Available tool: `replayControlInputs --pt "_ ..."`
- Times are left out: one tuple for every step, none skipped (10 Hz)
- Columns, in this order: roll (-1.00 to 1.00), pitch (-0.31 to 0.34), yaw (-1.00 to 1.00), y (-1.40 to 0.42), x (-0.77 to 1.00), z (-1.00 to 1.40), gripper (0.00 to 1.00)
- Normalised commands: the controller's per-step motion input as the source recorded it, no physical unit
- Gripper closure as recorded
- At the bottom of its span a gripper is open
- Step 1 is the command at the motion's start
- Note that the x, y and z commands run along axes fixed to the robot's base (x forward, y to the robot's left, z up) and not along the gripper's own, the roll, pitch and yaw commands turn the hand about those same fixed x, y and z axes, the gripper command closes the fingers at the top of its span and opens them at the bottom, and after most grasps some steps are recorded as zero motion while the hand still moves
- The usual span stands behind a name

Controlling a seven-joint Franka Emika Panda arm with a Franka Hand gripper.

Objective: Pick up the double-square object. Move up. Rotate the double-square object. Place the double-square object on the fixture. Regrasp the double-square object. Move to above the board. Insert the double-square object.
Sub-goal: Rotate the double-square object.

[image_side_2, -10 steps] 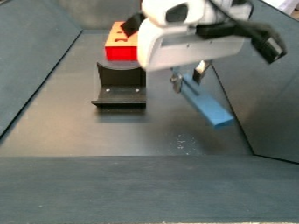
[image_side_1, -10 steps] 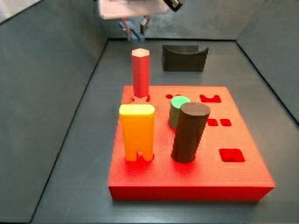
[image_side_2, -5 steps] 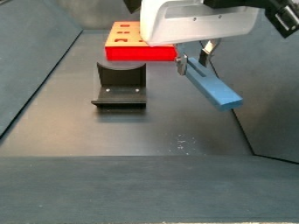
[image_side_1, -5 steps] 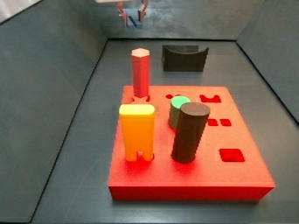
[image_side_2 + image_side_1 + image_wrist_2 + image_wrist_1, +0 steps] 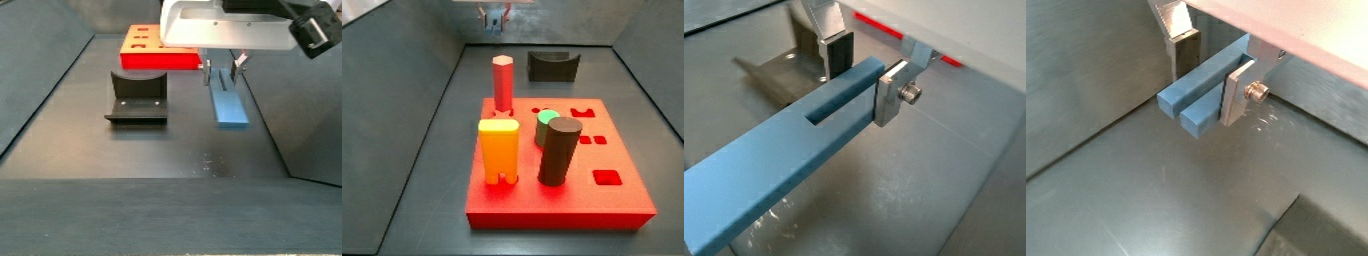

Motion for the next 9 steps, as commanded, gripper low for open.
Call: replayControlInputs --pt "0.00 -0.003 -1.00 0.02 0.02 -0.03 1.00" --pt "0.00 -0.003 -1.00 0.02 0.03 -0.03 1.00" --pt "0.00 -0.003 -1.00 0.02 0.03 -0.03 1.00" --pt "0.00 -0.004 -1.00 0.02 0.03 -0.03 1.00" --pt "0.00 -0.004 -1.00 0.02 0.03 -0.03 1.00" --pt "0.00 -0.004 -1.00 0.02 0.03 -0.03 1.00" --pt "0.00 -0.004 -1.00 0.02 0.03 -0.03 1.00" --pt "0.00 -0.004 -1.00 0.02 0.03 -0.03 1.00" --pt "0.00 -0.004 -1.00 0.02 0.03 -0.03 1.00"
